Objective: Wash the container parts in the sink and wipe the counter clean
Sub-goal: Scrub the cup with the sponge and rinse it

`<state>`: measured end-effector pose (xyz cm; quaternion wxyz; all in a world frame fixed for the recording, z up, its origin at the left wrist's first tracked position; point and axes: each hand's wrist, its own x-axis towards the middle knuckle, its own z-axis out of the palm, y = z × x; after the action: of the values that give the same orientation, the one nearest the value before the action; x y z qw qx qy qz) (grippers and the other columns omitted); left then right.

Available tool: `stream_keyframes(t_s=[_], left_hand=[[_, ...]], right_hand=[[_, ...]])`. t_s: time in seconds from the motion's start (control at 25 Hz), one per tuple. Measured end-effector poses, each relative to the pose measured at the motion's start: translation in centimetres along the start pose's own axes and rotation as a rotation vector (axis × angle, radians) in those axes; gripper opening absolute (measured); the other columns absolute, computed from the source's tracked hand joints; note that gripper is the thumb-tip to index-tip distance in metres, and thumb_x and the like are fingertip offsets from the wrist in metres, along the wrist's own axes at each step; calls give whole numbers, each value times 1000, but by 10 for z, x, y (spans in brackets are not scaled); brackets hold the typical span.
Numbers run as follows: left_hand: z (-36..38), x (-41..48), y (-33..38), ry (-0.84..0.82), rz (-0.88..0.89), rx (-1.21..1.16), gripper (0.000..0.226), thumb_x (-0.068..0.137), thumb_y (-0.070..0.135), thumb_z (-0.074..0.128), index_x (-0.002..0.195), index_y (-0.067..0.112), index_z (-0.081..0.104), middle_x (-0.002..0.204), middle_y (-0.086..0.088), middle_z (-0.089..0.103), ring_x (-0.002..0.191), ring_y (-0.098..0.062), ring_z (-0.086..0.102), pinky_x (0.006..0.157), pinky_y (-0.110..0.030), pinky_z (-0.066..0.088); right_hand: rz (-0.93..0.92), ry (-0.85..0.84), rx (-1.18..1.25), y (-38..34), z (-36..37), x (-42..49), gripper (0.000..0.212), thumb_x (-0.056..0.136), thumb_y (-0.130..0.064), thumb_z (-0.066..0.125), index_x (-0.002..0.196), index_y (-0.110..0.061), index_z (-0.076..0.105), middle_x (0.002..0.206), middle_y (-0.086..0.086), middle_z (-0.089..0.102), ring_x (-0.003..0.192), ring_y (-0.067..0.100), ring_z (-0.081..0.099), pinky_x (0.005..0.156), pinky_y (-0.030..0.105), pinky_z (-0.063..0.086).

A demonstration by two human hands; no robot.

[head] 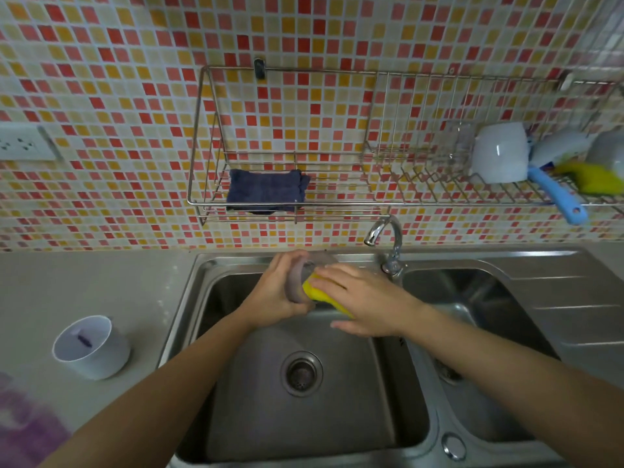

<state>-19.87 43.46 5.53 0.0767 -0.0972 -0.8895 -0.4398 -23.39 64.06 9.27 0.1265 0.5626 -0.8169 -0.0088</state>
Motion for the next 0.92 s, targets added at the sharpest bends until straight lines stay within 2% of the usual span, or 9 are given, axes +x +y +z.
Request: stream_keyframes(t_s=[0.08, 0.16, 0.2, 0.28, 0.36, 0.48, 0.56, 0.72, 0.92], left_hand=[[7, -4, 2, 9, 14, -5, 88, 61, 16, 85, 134, 19, 37, 127, 3, 40, 119, -2, 38, 94, 3, 26], [11, -10, 1, -4, 4, -53, 91, 61, 11, 82, 136, 24, 32, 132, 2, 36, 125, -7, 37, 102, -7, 31], [11, -14, 0, -31, -9, -122, 94, 61, 7, 80, 138, 27, 30, 137, 1, 34, 129, -7, 36, 106, -15, 35], [5, -20, 2, -135, -37, -281, 104, 62, 2, 79, 142, 34, 22, 145, 6, 29, 133, -4, 35, 104, -24, 42], [-1, -22, 5, -224, -73, -330, 110, 64, 4, 81, 145, 37, 15, 144, 18, 31, 130, 1, 39, 98, -23, 47], [0, -21, 11, -155, -44, -99, 98, 64, 13, 83, 142, 28, 27, 129, 20, 39, 120, -1, 45, 90, -13, 47], [6, -22, 10, -84, 74, 132, 90, 66, 20, 81, 140, 18, 30, 124, 9, 37, 114, -6, 45, 89, -7, 41], [11, -29, 0, 49, 61, 248, 87, 67, 21, 81, 138, 7, 32, 127, -9, 36, 108, -24, 52, 86, -32, 52], [25, -24, 5, 113, 26, 207, 86, 64, 19, 82, 134, 4, 35, 123, -12, 38, 104, -28, 56, 82, -40, 53]], right_hand=[[-31, -37, -42, 4, 1, 1, 52, 63, -19, 77, 111, -11, 61, 109, 6, 69, 98, 24, 65, 80, 32, 55], [-91, 6, -102, 10, -1, 0, 24, 72, -13, 57, 93, -18, 67, 86, -3, 72, 77, 19, 66, 65, 25, 52], [-124, 0, -113, 12, -4, -1, 24, 75, -14, 47, 86, -20, 67, 79, -6, 71, 71, 17, 64, 61, 23, 50], [-226, 5, -141, 17, -11, -2, 28, 79, -15, 41, 82, -21, 68, 75, -7, 69, 70, 16, 62, 63, 25, 50], [-322, 14, -186, 20, -17, -3, 27, 83, -14, 42, 83, -21, 68, 77, -9, 68, 74, 15, 61, 68, 26, 51], [-394, 24, -231, 24, -18, -5, 19, 85, -10, 51, 83, -21, 66, 81, -9, 68, 77, 14, 59, 71, 26, 50], [-301, 43, -166, 12, -12, -12, 18, 78, -4, 62, 88, -18, 65, 84, -6, 68, 76, 17, 59, 68, 26, 49], [28, -62, 330, -12, -4, -32, 70, 49, 20, 65, 113, -7, 62, 97, 8, 70, 82, 27, 60, 76, 21, 39], [162, -95, 360, -22, -10, -21, 51, 65, 8, 68, 113, -10, 61, 97, 8, 68, 88, 29, 56, 79, 34, 48]])
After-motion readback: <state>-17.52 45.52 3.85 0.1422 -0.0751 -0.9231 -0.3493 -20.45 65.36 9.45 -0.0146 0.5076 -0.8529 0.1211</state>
